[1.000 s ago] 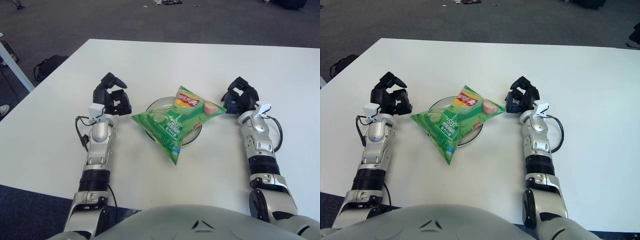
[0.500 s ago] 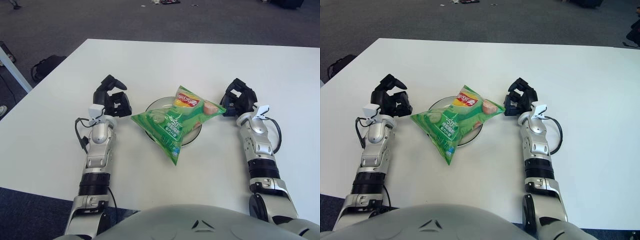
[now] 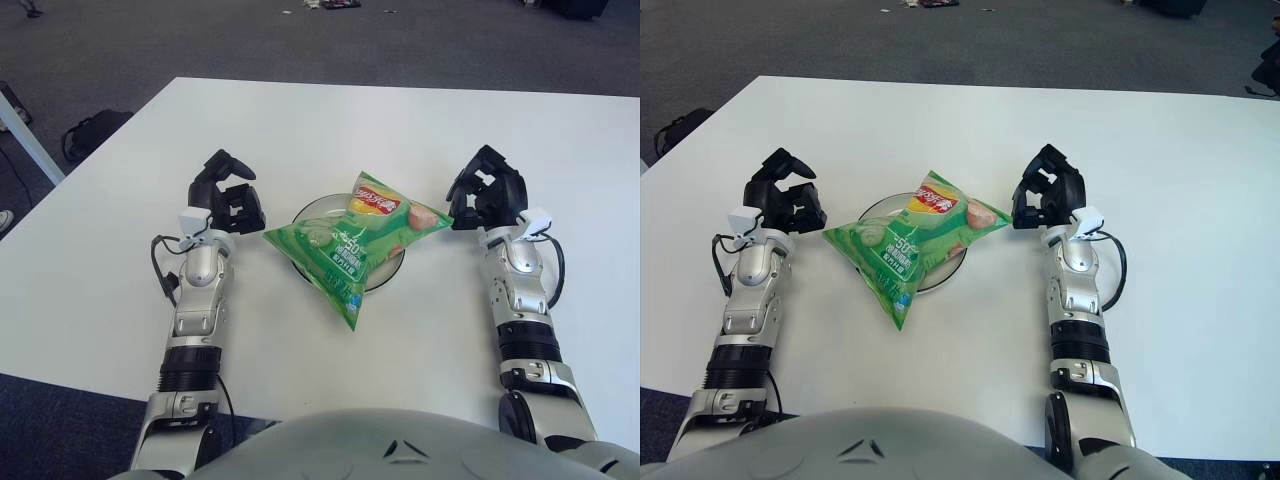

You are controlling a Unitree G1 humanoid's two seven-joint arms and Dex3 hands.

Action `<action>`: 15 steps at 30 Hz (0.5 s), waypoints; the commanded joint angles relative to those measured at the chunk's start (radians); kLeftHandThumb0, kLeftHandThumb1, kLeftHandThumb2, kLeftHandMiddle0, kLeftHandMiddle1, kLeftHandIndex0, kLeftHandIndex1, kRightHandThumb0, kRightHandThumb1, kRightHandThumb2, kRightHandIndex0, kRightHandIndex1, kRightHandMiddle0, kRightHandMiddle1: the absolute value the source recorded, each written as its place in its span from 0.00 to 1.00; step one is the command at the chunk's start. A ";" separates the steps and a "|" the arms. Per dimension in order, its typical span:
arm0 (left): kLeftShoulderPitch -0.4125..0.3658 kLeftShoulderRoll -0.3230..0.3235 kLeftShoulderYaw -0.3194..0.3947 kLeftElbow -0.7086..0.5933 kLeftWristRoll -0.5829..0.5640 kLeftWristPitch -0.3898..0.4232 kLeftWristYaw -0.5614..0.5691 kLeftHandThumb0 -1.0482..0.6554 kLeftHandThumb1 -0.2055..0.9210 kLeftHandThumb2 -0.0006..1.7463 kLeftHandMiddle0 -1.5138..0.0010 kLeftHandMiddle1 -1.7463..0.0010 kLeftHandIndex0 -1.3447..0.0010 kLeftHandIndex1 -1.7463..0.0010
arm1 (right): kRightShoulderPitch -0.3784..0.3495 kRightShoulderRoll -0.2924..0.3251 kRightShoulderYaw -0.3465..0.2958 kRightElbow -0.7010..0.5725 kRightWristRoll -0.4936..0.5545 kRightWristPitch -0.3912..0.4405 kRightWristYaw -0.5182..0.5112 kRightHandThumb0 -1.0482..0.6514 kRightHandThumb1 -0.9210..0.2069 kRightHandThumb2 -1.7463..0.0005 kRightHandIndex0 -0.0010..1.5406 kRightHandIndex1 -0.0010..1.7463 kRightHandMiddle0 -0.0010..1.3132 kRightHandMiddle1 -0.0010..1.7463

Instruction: Put the snack into the plate.

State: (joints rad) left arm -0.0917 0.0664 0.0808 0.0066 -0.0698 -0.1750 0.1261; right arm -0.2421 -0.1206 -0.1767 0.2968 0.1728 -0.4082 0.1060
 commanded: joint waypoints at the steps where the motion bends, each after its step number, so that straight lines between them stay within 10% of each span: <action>1: 0.090 -0.064 -0.019 0.036 0.013 0.027 0.022 0.29 0.32 0.87 0.06 0.00 0.44 0.00 | 0.162 0.084 0.001 0.108 0.020 -0.087 0.020 0.61 0.90 0.00 0.60 0.95 0.55 1.00; 15: -0.039 -0.016 0.000 0.121 -0.025 0.006 -0.048 0.29 0.32 0.87 0.06 0.00 0.44 0.00 | 0.153 0.105 -0.009 0.133 0.045 -0.133 0.020 0.61 0.90 0.00 0.61 0.94 0.54 1.00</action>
State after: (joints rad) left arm -0.1421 0.0729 0.0799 0.0743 -0.0780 -0.1686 0.1041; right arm -0.2413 -0.1183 -0.1881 0.3248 0.1881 -0.5321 0.1371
